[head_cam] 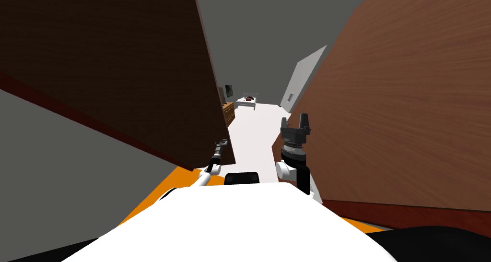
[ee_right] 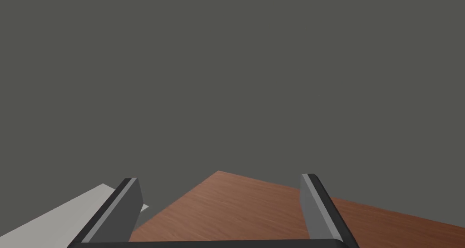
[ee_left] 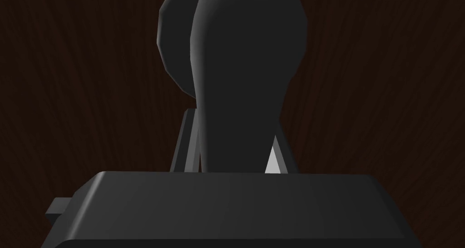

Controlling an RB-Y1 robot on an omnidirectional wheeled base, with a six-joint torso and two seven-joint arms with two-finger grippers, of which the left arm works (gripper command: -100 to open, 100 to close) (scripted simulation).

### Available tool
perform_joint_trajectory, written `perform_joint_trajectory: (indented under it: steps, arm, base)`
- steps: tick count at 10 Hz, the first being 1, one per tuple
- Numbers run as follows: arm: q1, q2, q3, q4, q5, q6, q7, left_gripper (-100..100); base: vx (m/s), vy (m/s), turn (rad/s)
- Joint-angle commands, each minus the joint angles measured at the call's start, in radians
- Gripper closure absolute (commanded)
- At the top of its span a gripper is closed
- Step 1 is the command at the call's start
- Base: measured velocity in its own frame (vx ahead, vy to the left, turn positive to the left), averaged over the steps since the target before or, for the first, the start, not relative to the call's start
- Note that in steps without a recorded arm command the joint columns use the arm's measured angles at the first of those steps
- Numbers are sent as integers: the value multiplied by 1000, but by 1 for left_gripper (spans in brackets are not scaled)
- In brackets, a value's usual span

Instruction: Push the door open

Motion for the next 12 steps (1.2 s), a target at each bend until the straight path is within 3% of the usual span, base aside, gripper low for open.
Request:
perform_joint_trajectory:
  steps: [1, 9, 12]
  arm:
    - [-2, 13, 27, 1, 12, -3, -6, 100]
    - [-1, 25, 109, 15, 49, -5, -34, 100]
    - [-4, 29, 120, 36, 54, -13, -36, 100]
  base:
    - [224, -122, 74]
    - [173, -95, 61]
    - [129, -68, 50]
